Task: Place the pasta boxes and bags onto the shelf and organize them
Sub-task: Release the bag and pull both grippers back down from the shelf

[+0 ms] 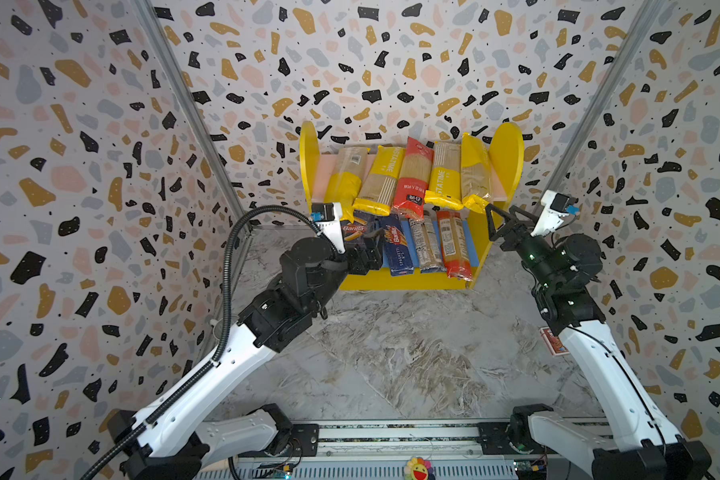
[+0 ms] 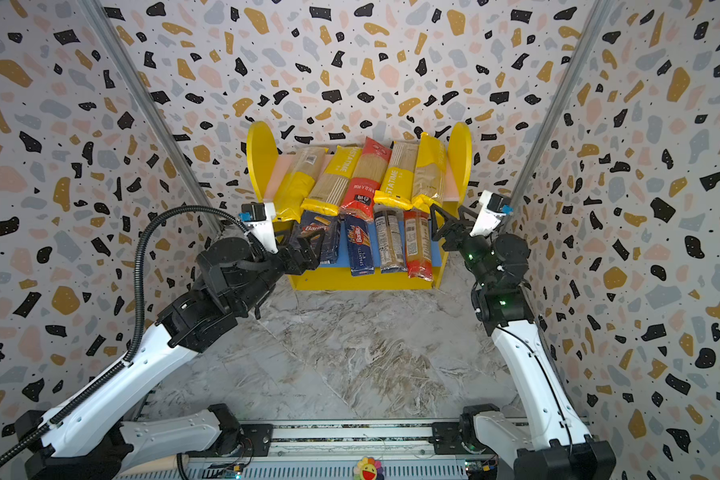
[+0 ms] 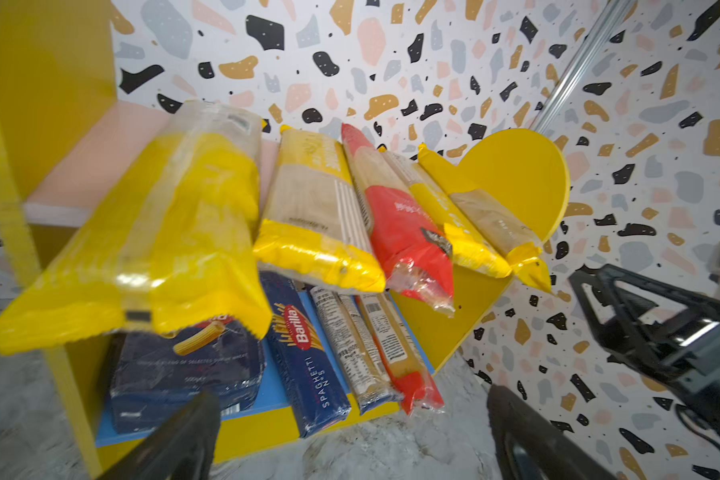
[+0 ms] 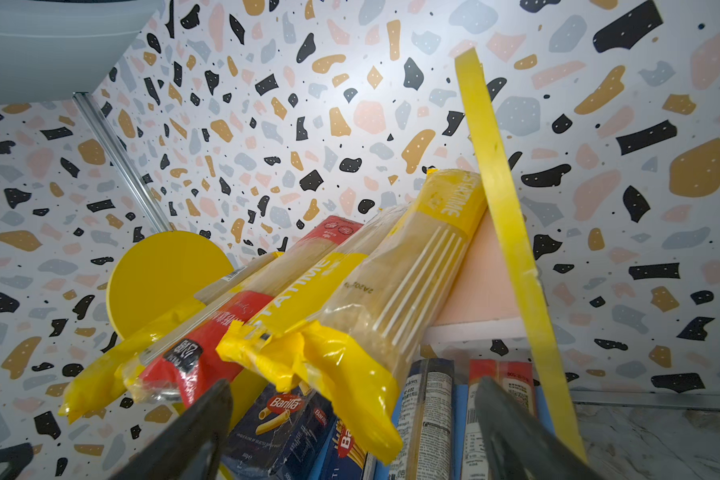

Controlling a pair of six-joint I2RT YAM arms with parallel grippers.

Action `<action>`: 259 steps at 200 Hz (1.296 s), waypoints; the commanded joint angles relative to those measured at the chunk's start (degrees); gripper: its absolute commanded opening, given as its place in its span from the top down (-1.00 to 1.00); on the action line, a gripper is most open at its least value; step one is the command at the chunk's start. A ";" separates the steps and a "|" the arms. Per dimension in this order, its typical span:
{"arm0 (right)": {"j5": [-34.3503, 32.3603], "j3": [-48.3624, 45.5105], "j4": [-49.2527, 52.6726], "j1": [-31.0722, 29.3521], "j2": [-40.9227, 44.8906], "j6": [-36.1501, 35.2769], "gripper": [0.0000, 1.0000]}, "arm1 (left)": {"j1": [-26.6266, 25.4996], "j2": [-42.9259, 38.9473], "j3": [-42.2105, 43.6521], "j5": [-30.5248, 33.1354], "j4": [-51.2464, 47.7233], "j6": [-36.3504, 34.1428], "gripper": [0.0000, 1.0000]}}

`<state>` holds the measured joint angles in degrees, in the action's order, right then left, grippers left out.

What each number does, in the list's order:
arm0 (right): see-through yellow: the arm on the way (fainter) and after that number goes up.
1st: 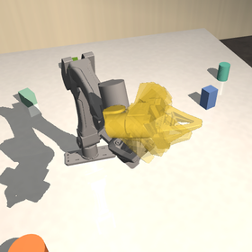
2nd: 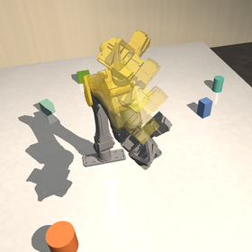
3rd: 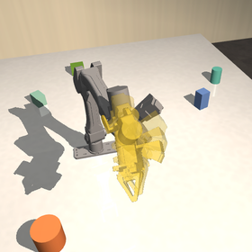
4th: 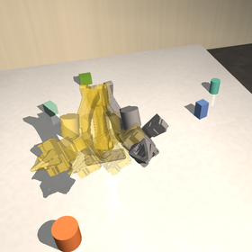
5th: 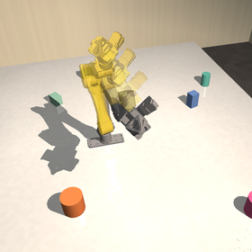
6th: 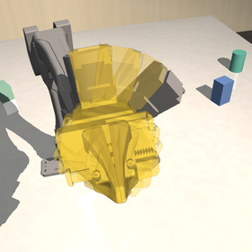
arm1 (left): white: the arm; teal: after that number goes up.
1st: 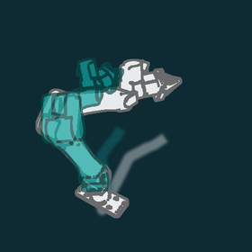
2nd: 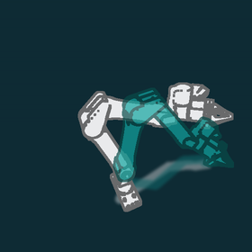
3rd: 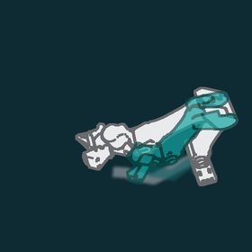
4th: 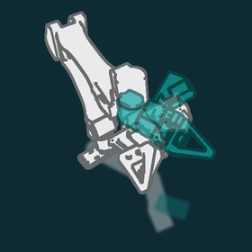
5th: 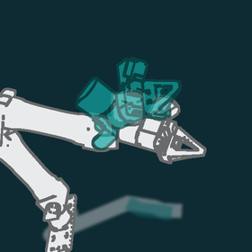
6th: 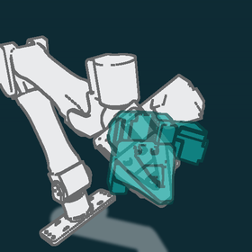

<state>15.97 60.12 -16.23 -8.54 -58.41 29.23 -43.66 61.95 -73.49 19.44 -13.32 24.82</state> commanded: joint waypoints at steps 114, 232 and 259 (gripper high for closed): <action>-32.14 -34.97 11.95 -10.18 14.13 -10.89 -0.98 | 0.30 -13.77 43.42 35.90 15.26 -0.45 -0.99; -42.26 -43.97 -2.16 -9.97 12.92 -14.26 -0.98 | 12.97 -3.67 54.25 34.69 47.43 -16.58 -0.99; -41.43 -45.17 -8.48 -8.86 9.43 -14.90 -0.98 | 21.01 -3.23 57.46 27.75 53.92 -16.39 -0.99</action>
<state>-24.45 16.29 -17.26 -18.26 -46.70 15.92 -27.83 58.48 -18.24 53.19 28.82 10.50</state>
